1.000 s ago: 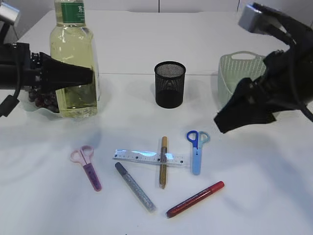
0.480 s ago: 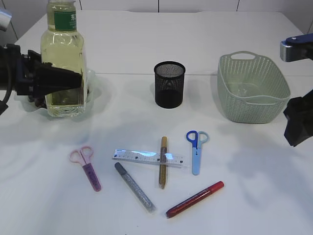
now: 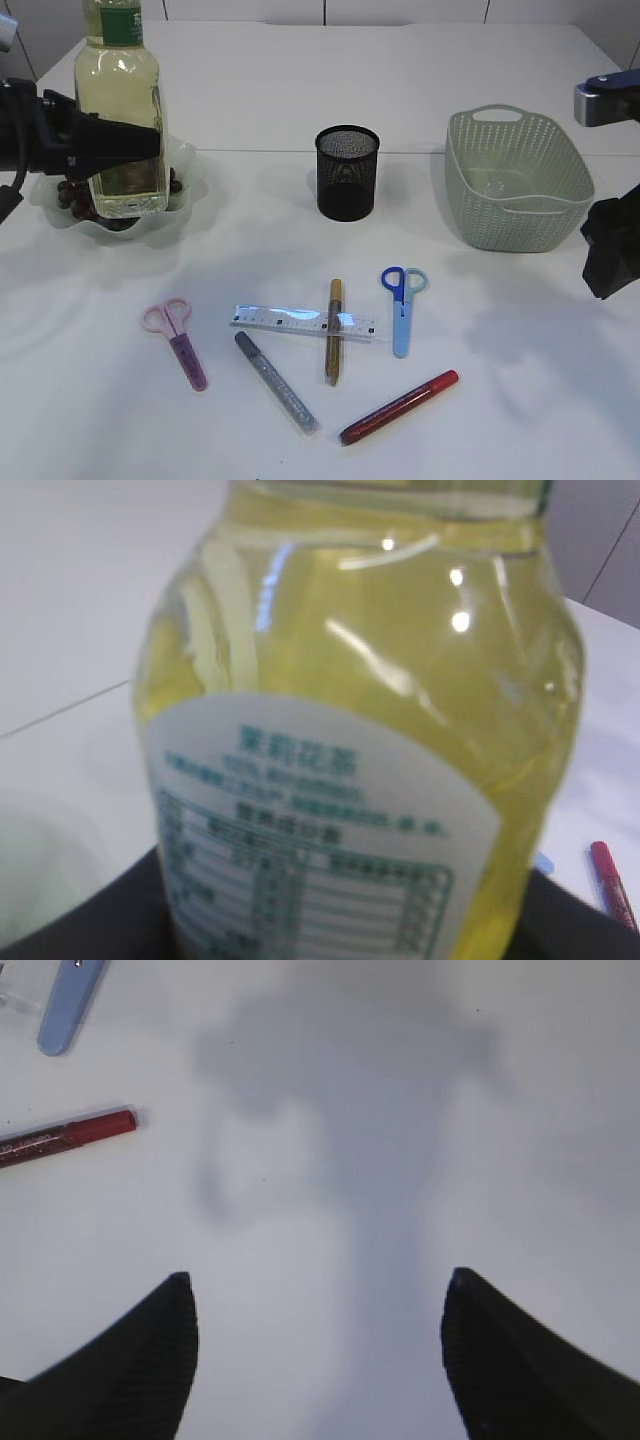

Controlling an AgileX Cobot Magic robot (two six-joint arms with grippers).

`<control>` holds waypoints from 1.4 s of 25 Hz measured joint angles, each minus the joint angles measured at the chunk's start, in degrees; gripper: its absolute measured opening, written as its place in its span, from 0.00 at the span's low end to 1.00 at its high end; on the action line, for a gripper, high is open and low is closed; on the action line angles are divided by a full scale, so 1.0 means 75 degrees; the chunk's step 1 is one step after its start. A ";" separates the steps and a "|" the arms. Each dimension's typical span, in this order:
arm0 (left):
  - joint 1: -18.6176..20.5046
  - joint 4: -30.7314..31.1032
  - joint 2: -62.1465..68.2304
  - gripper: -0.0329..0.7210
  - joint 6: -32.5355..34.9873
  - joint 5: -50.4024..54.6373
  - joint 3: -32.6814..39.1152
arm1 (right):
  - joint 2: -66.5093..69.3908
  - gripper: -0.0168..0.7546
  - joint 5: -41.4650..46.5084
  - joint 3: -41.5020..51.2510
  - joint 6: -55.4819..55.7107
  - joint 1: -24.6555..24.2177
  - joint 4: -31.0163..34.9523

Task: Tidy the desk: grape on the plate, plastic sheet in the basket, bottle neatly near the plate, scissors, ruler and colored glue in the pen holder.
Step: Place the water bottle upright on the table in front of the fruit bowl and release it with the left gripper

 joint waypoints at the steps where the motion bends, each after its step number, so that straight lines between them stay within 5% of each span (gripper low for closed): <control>1: -0.0016 -0.0087 0.0000 0.62 0.0040 0.0000 0.0000 | 0.0000 0.78 0.0000 0.0000 0.0000 0.0000 0.0001; 7: -0.0094 -0.1496 0.0674 0.62 0.1533 -0.0314 0.0000 | 0.0000 0.78 0.0000 0.0000 0.0000 0.0000 0.0001; 14: -0.0312 -0.2235 0.1355 0.62 0.2934 -0.0821 0.0000 | -0.0013 0.78 -0.0124 0.0000 0.0000 0.0000 -0.0029; 28: -0.0802 -0.4181 0.2856 0.62 0.4693 -0.0806 0.0000 | -0.0013 0.78 -0.0184 0.0000 -0.0051 0.0000 -0.0075; 35: -0.0802 -0.4517 0.3397 0.62 0.5222 -0.0744 0.0000 | -0.0013 0.78 -0.0184 0.0000 -0.0051 0.0000 -0.0075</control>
